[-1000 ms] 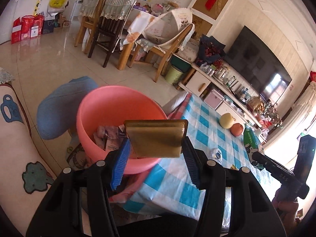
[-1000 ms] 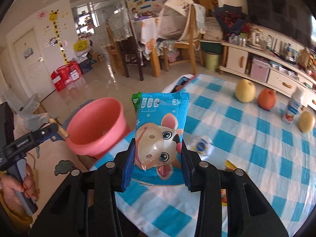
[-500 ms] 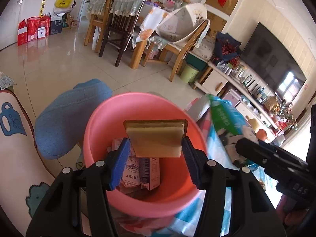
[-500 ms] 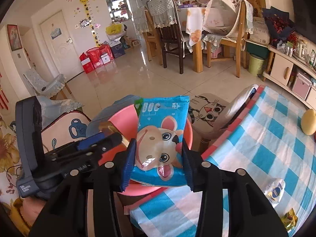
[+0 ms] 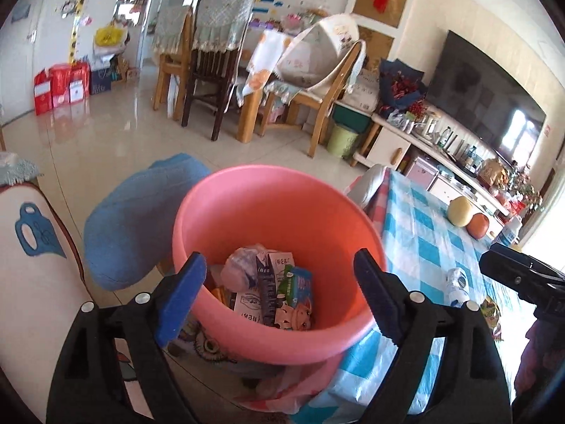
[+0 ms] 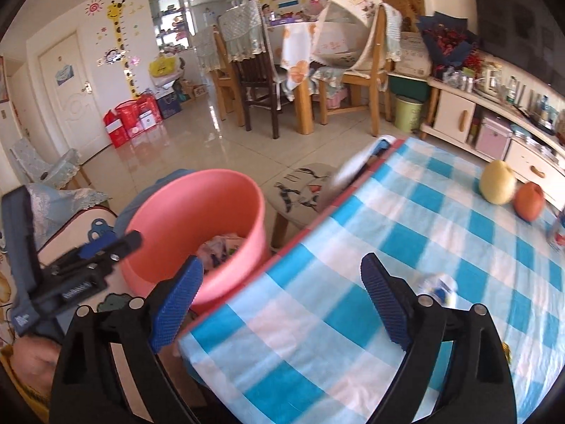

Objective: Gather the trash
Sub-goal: 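Move both grippers back over the table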

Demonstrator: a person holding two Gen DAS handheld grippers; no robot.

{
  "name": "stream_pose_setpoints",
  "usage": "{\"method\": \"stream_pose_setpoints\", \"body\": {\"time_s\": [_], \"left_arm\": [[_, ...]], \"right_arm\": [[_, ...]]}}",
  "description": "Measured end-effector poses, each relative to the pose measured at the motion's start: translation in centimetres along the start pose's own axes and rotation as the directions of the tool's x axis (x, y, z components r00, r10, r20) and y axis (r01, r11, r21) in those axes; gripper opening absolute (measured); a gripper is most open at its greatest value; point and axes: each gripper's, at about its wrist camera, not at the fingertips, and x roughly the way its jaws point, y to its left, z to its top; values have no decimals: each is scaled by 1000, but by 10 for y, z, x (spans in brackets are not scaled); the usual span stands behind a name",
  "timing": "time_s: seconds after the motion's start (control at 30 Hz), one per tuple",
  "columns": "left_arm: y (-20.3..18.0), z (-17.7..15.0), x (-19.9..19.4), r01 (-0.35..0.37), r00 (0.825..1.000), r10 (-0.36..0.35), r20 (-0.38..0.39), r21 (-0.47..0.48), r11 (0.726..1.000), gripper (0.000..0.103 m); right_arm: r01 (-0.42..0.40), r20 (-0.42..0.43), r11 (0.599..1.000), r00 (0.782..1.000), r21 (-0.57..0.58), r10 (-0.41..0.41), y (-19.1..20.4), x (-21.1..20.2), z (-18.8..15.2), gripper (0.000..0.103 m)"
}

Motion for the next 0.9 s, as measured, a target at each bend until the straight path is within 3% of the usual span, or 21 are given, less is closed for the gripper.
{"method": "stream_pose_setpoints", "body": {"time_s": [0.3, 0.5, 0.67, 0.9], "left_arm": [[-50, -7, -38, 83, 996, -84, 17, 69, 994, 87], [-88, -17, -50, 117, 992, -110, -60, 134, 984, 87], [-120, -32, -60, 145, 986, -125, -113, 195, 970, 87], [-163, -48, -79, 168, 983, -138, -123, 288, 943, 87]], "right_arm": [[117, 21, 991, 993, 61, -119, -34, -43, -44, 91], [171, 37, 977, 984, 126, -177, -55, -72, -69, 96], [178, 46, 969, 981, 173, -188, -71, -89, -91, 96], [194, 74, 957, 974, 214, -214, -94, -109, -108, 96]]}}
